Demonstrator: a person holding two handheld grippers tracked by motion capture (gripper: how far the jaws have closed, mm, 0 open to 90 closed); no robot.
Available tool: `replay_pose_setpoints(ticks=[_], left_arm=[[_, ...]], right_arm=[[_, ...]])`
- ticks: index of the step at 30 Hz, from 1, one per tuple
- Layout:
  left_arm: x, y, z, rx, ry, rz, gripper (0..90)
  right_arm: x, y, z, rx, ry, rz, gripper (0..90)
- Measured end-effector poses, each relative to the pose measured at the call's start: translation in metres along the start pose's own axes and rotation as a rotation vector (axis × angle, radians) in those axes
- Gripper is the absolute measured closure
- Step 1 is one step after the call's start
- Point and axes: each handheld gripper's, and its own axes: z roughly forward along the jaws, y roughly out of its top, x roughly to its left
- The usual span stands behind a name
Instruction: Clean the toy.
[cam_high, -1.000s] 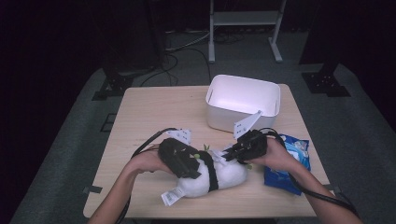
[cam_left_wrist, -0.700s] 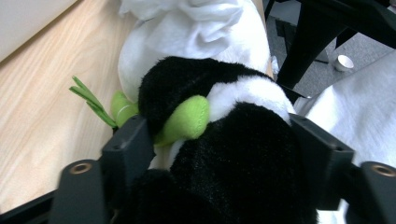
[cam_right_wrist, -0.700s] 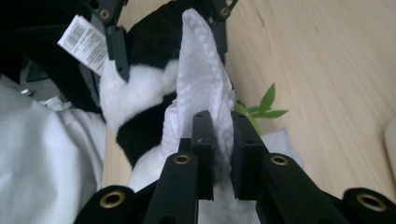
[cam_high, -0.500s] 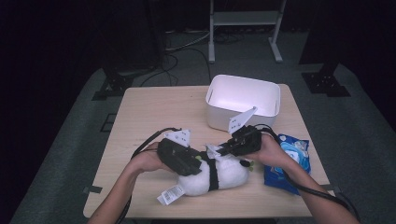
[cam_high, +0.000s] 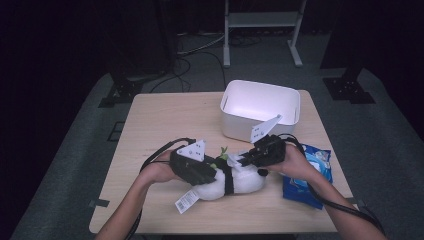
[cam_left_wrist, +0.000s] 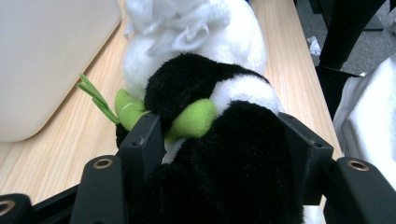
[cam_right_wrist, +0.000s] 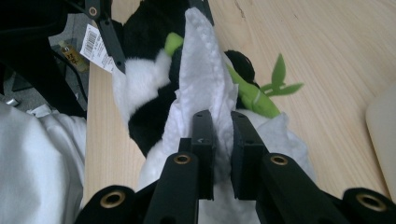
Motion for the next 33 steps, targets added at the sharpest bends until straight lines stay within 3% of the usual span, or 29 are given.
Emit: replay_pose_setpoints(ticks=[12, 21, 24, 27, 29, 33], left_arm=[[-0.002, -0.002, 0.0, -0.012, -0.013, -0.01, 36.7], [-0.001, -0.004, 0.0, -0.024, -0.027, -0.037, 36.0], [-0.001, -0.003, 0.001, -0.022, -0.027, -0.041, 35.5], [-0.001, -0.002, 0.001, -0.019, -0.029, -0.042, 35.4], [0.0, -0.002, 0.001, -0.018, -0.03, -0.038, 35.4], [0.0, -0.002, 0.001, -0.014, -0.028, -0.043, 34.7]], right_arm=[[-0.01, -0.023, -0.021, 0.059, -0.031, 0.042, 81.0], [-0.015, -0.039, -0.028, 0.051, -0.04, 0.066, 81.2], [-0.014, -0.029, -0.029, 0.0, -0.02, 0.057, 81.3], [-0.01, -0.019, -0.025, -0.004, -0.014, 0.031, 81.2], [-0.006, -0.005, -0.011, 0.002, 0.007, -0.005, 81.2], [-0.004, 0.007, 0.005, 0.012, 0.025, -0.016, 81.2]])
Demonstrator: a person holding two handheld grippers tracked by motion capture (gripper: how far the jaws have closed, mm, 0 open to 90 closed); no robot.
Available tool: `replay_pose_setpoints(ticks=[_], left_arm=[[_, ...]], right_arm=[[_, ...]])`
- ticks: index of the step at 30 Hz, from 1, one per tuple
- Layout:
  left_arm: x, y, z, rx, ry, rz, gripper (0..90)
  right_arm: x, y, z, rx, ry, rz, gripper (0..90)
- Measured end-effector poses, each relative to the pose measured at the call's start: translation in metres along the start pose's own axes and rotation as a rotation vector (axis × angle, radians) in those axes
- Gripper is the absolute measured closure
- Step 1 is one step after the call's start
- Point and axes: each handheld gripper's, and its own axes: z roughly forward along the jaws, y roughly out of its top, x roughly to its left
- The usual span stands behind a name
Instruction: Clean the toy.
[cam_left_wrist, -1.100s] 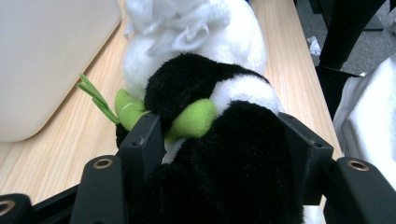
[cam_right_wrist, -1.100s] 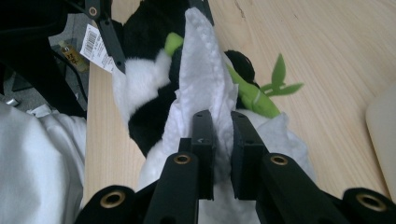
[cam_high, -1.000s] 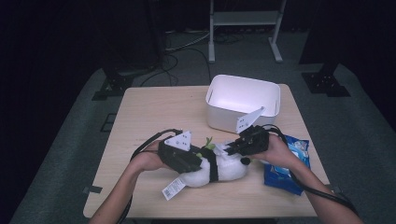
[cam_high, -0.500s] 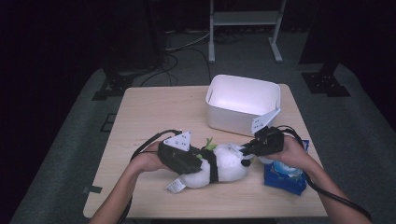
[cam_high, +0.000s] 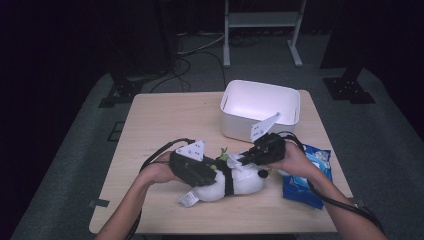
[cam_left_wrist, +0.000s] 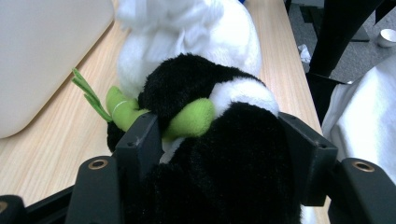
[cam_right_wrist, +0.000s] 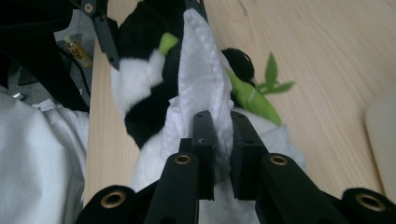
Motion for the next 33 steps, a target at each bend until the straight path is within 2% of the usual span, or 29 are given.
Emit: replay_pose_setpoints(ticks=[5, 11, 14, 17, 21, 24, 25, 26, 27, 31, 33], left_arm=[[-0.001, 0.002, 0.0, 0.007, -0.008, -0.028, 29.4], [-0.003, 0.007, -0.004, -0.025, -0.059, -0.047, 29.8], [-0.004, 0.01, -0.007, -0.029, -0.05, -0.053, 30.4], [-0.001, 0.011, -0.012, -0.049, -0.039, -0.079, 30.5], [0.001, 0.005, -0.006, 0.014, -0.046, -0.111, 30.2], [0.001, -0.001, 0.001, 0.027, -0.07, -0.148, 25.9], [0.001, -0.002, 0.004, 0.039, -0.075, -0.168, 19.9], [0.001, -0.002, 0.004, 0.039, -0.075, -0.168, 18.6], [-0.001, -0.003, 0.01, 0.057, -0.113, -0.172, 18.5], [-0.004, -0.003, 0.019, 0.075, -0.125, -0.177, 17.7], [-0.004, -0.004, 0.019, 0.077, -0.127, -0.18, 17.7]], right_arm=[[-0.004, 0.003, 0.009, 0.031, 0.017, 0.016, 81.6], [0.002, -0.004, 0.012, 0.063, 0.042, 0.028, 81.8], [0.004, -0.011, 0.014, 0.059, 0.058, 0.033, 81.9], [0.009, -0.015, 0.015, 0.062, 0.073, 0.036, 82.0], [0.011, -0.014, 0.015, 0.077, 0.078, 0.025, 82.0], [0.012, -0.009, 0.015, 0.094, 0.082, 0.005, 81.9], [0.013, -0.005, 0.013, 0.075, 0.076, 0.0, 81.8], [0.013, -0.005, 0.013, 0.075, 0.076, 0.0, 81.8], [0.014, -0.001, 0.012, 0.071, 0.048, -0.009, 81.8], [0.012, 0.003, 0.019, 0.098, 0.039, -0.012, 81.8], [0.012, 0.003, 0.02, 0.094, 0.04, -0.011, 81.8]])
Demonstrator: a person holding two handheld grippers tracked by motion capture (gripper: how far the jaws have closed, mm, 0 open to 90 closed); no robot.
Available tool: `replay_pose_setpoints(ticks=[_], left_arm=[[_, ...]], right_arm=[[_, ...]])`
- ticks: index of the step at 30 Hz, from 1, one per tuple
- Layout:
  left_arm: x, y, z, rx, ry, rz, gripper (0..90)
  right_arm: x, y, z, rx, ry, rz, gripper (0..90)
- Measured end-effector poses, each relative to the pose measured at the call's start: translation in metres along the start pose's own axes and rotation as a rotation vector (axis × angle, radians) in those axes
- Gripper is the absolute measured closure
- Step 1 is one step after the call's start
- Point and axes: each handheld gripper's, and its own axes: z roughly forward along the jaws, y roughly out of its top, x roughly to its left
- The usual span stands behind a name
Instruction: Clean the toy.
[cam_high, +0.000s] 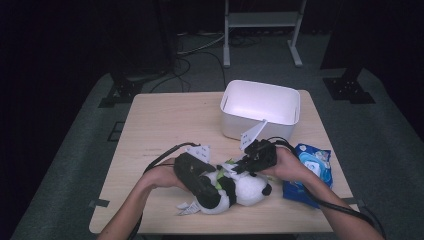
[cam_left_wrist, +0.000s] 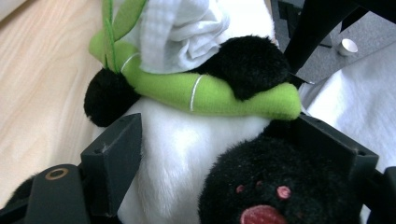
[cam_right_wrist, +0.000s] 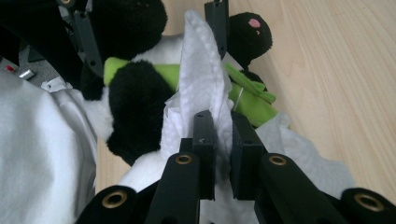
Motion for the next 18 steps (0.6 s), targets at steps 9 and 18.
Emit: replay_pose_setpoints(ticks=[9, 18], left_arm=[[0.003, 0.005, -0.017, -0.07, 0.023, -0.016, 16.6], [0.004, 0.012, -0.03, -0.087, 0.047, 0.001, 20.6]], right_arm=[[-0.002, -0.005, 0.006, 0.016, -0.005, 0.014, 82.0], [0.0, -0.006, 0.007, 0.03, -0.002, 0.003, 82.0]])
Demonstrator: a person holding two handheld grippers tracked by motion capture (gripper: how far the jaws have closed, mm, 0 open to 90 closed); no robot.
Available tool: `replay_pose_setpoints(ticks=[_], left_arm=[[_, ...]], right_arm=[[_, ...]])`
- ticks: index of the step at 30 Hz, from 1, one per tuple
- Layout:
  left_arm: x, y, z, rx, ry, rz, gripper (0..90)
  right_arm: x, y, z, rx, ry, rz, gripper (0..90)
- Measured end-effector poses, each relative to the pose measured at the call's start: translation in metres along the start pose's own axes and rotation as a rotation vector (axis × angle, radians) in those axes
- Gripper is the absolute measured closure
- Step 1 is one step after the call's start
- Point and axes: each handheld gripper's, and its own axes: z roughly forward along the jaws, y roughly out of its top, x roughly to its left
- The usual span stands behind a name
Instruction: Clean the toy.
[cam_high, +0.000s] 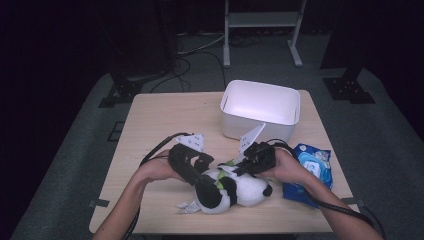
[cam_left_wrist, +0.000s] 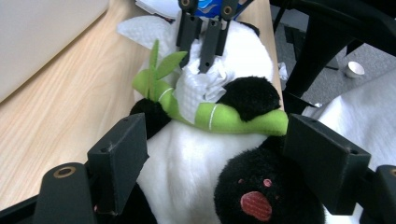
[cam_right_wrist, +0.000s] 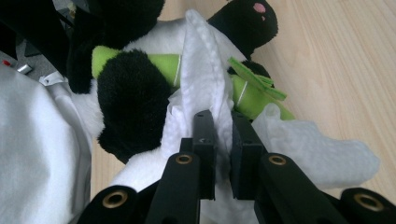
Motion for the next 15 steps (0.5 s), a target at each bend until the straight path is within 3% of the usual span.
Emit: replay_pose_setpoints(ticks=[6, 11, 13, 15], left_arm=[[0.0046, -0.0051, -0.0014, -0.032, -0.007, -0.039, 20.6], [0.0043, -0.0036, -0.0013, -0.024, -0.005, -0.035, 21.0], [0.0034, -0.0029, -0.0001, -0.019, -0.023, -0.025, 27.3], [0.0012, -0.0023, 0.0023, -0.018, -0.035, -0.016, 27.9]], right_arm=[[0.0009, -0.0025, 0.0025, 0.004, 0.003, -0.01, 82.3], [0.0008, -0.0034, 0.0035, 0.001, 0.01, -0.008, 82.3], [0.0008, -0.0033, 0.0036, 0.002, 0.012, -0.01, 82.3], [0.0012, -0.0032, 0.0035, 0.004, 0.011, -0.011, 82.2]])
